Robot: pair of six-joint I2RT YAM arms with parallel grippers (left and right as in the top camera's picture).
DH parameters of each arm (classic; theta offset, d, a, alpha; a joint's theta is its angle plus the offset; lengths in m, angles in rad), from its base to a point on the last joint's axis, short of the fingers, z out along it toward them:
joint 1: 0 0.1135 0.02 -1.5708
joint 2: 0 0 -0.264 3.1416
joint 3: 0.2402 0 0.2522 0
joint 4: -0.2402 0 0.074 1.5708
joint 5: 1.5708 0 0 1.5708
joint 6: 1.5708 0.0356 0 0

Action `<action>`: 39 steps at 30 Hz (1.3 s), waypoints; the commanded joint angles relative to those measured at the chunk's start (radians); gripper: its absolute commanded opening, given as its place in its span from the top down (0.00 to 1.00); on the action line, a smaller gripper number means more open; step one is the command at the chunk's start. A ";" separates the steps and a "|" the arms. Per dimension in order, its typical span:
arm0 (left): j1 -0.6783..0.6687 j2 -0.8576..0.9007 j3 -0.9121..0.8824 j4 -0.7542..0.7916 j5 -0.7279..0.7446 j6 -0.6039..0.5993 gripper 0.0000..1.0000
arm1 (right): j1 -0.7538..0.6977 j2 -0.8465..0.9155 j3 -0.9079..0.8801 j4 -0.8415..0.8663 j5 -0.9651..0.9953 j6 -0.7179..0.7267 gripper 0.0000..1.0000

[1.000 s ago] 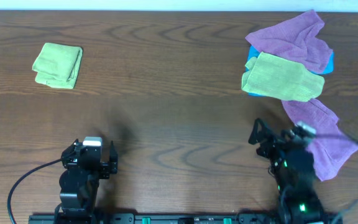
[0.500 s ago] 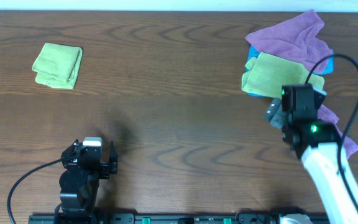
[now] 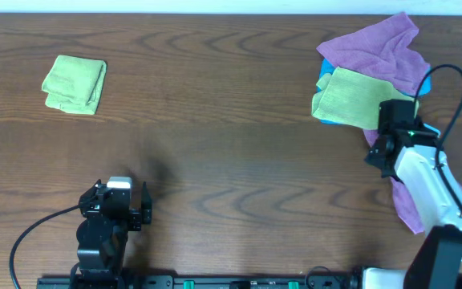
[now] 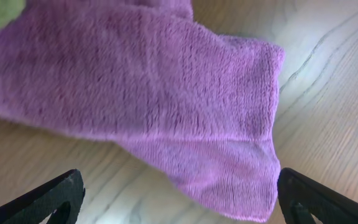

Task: Fold the cloth
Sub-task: 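Reach the right gripper to the purple cloth's lower end and grasp it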

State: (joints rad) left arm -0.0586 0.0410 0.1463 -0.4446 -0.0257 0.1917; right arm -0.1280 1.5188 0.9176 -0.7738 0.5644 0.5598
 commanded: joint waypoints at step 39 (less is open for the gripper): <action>0.007 -0.008 -0.018 -0.002 0.000 0.014 0.05 | -0.058 0.284 0.013 0.213 -0.260 -0.095 0.99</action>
State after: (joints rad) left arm -0.0586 0.0410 0.1463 -0.4446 -0.0261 0.1917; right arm -0.1814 1.7973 0.9306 -0.5591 0.4450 0.4866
